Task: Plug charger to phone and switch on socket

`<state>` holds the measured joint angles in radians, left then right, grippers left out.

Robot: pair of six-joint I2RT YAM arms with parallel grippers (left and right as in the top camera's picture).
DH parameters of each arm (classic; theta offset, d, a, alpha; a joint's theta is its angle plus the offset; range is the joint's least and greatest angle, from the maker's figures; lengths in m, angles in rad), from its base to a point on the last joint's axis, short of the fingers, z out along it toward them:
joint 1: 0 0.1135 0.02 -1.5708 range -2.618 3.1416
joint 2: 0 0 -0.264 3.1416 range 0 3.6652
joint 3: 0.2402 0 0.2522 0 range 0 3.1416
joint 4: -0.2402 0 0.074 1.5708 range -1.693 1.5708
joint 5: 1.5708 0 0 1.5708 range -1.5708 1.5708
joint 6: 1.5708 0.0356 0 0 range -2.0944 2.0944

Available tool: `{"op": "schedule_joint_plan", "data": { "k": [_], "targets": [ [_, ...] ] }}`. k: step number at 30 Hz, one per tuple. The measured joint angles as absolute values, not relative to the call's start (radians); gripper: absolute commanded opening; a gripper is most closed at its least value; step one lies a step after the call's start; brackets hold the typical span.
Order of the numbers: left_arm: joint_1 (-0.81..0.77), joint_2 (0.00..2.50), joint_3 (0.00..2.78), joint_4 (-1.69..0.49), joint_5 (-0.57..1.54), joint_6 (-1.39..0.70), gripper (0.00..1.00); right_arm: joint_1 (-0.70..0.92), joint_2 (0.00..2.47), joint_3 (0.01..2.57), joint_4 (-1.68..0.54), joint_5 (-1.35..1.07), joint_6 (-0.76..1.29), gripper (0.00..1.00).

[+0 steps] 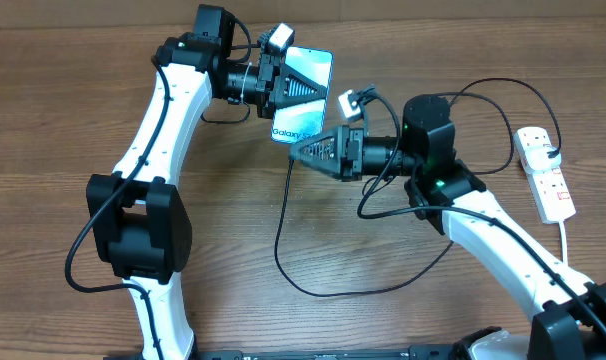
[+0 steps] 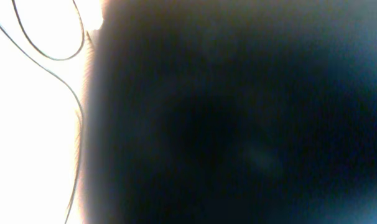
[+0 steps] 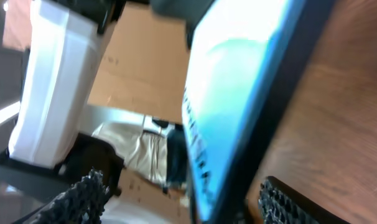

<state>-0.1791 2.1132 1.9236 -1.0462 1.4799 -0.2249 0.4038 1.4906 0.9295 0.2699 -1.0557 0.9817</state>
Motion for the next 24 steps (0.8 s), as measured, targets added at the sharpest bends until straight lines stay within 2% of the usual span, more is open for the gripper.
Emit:
{"op": "schedule_joint_plan", "data": {
  "k": [2, 6, 8, 15, 17, 19, 24],
  "targets": [
    [-0.179, 2.113, 1.924, -1.046, 1.478, -0.225, 0.05, 0.42, 1.491, 0.929, 0.244, -1.055, 0.979, 0.67],
    [-0.179, 2.113, 1.924, -1.047, 1.473, -0.225, 0.04, 0.44, 1.491, 0.929, 0.205, -1.02, 0.97, 0.44],
    [-0.179, 2.113, 1.924, -1.046, 1.472, -0.225, 0.04, 0.441, 1.491, 0.929, 0.203, -1.005, 0.967, 0.38],
    [-0.179, 2.113, 1.924, -1.046, 1.469, -0.225, 0.04, 0.441, 1.491, 0.929, 0.201, -0.968, 0.968, 0.34],
    [-0.179, 2.113, 1.924, -1.046, 1.469, -0.225, 0.05, 0.441, 1.491, 0.929, 0.201, -0.961, 0.968, 0.28],
    [-0.179, 2.113, 1.924, -1.047, 1.469, -0.225, 0.04, 0.441, 1.491, 0.929, 0.202, -0.953, 0.963, 0.18],
    [-0.179, 2.113, 1.924, -1.043, 1.461, -0.225, 0.04, 0.441, 1.491, 0.93, 0.207, -0.942, 0.969, 0.09]
  ]
}}
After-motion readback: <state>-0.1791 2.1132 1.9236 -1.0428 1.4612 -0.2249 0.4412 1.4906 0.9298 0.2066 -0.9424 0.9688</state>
